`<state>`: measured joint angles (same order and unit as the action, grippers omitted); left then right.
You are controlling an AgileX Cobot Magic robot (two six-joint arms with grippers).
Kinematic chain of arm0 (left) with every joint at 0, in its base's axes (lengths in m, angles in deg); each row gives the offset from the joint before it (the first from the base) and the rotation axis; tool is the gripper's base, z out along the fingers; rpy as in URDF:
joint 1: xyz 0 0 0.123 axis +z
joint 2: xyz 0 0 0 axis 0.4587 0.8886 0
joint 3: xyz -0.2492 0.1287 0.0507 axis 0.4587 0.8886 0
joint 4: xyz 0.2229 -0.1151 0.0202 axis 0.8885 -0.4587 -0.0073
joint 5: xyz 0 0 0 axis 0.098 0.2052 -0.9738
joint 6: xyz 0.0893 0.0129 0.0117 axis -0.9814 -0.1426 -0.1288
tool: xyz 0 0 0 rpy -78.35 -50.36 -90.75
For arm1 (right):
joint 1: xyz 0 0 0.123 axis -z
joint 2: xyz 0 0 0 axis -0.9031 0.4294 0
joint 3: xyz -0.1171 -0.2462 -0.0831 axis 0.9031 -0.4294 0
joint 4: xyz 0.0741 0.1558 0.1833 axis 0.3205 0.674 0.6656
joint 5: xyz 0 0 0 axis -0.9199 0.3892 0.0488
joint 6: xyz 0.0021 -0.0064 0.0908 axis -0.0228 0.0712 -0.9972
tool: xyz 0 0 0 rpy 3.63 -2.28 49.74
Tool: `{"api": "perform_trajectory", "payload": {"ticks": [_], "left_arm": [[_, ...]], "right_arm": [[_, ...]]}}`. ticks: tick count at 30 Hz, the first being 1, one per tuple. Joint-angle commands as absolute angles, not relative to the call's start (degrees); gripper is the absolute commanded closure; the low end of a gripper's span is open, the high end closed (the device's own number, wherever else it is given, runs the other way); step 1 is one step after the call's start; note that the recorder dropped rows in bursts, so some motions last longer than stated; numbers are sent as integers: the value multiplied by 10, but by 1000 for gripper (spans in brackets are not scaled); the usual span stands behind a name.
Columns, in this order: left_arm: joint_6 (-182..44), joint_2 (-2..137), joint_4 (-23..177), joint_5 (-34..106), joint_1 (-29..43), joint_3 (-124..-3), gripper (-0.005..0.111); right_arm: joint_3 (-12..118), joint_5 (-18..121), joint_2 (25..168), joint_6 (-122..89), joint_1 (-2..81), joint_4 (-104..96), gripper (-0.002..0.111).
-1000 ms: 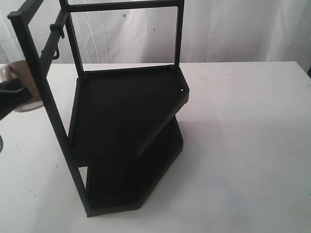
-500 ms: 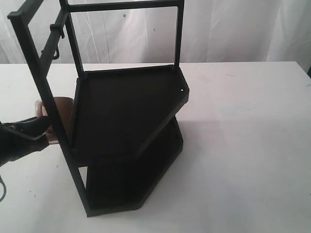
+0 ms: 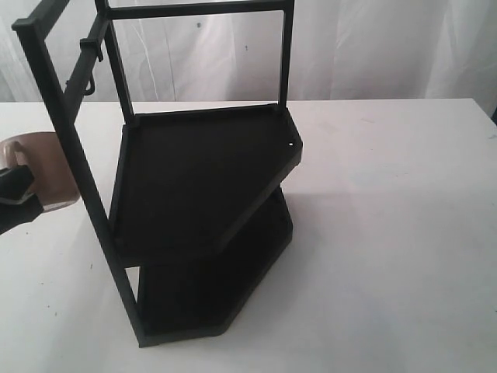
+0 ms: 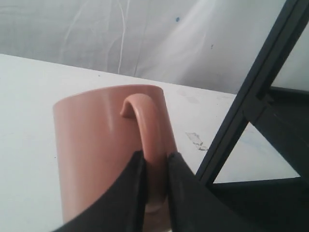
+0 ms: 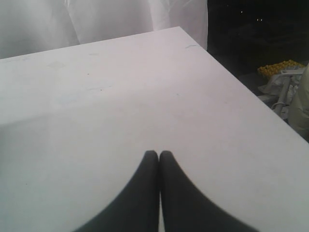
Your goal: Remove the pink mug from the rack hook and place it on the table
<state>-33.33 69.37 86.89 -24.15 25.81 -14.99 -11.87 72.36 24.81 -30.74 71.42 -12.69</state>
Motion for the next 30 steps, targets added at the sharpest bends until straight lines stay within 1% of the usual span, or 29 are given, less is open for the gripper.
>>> {"api": "perform_trajectory", "payload": {"ticks": [1,5,8,12,17,20,30], "left_arm": [[-345,682,866,-247,259,-146,107],[-376,692,903,-273,259,-146,107],[-385,728,928,-315,259,-152,107],[-392,783,950,-336,259,-171,107],[-462,816,1004,-336,259,-180,107],[-506,824,1004,-336,259,-181,107],[-477,925,980,-336,259,-236,107]], "right_arm": [[-120,719,247,-309,712,-127,108],[-120,719,247,-309,712,-127,108],[-120,719,247,-309,712,-127,108],[-120,719,247,-309,712,-127,108],[-120,719,247,-309,712,-127,108],[-120,719,247,-309,712,-127,108],[-120,719,247,-309,712,-127,108]]}}
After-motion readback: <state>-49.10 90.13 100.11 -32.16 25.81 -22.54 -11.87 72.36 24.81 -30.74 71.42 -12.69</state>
